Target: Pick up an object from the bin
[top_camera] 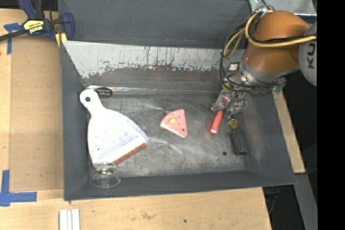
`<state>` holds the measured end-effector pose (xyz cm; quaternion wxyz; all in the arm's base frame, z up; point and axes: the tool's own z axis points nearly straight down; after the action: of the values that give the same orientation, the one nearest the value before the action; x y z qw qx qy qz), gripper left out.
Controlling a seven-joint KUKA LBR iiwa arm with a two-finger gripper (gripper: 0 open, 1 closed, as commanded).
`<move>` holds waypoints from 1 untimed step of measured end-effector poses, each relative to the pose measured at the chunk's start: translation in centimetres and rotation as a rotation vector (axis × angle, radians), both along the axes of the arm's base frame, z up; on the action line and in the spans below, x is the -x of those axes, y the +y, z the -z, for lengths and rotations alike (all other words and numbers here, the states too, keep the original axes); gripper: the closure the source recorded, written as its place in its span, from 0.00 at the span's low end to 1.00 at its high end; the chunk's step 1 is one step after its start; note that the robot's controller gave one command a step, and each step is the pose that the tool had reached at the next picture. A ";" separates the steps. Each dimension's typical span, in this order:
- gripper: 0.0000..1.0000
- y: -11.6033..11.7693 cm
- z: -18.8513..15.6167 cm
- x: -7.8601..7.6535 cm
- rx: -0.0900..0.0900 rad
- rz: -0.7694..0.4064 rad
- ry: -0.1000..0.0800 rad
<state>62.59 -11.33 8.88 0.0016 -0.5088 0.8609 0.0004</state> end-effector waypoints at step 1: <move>1.00 0.0 -1.1 -0.1 0.001 0.000 -0.003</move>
Offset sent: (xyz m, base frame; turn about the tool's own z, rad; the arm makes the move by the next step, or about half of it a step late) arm 0.0002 -0.0001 0.0002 0.0000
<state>62.67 -11.37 9.99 0.0024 -0.5087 0.8610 -0.0008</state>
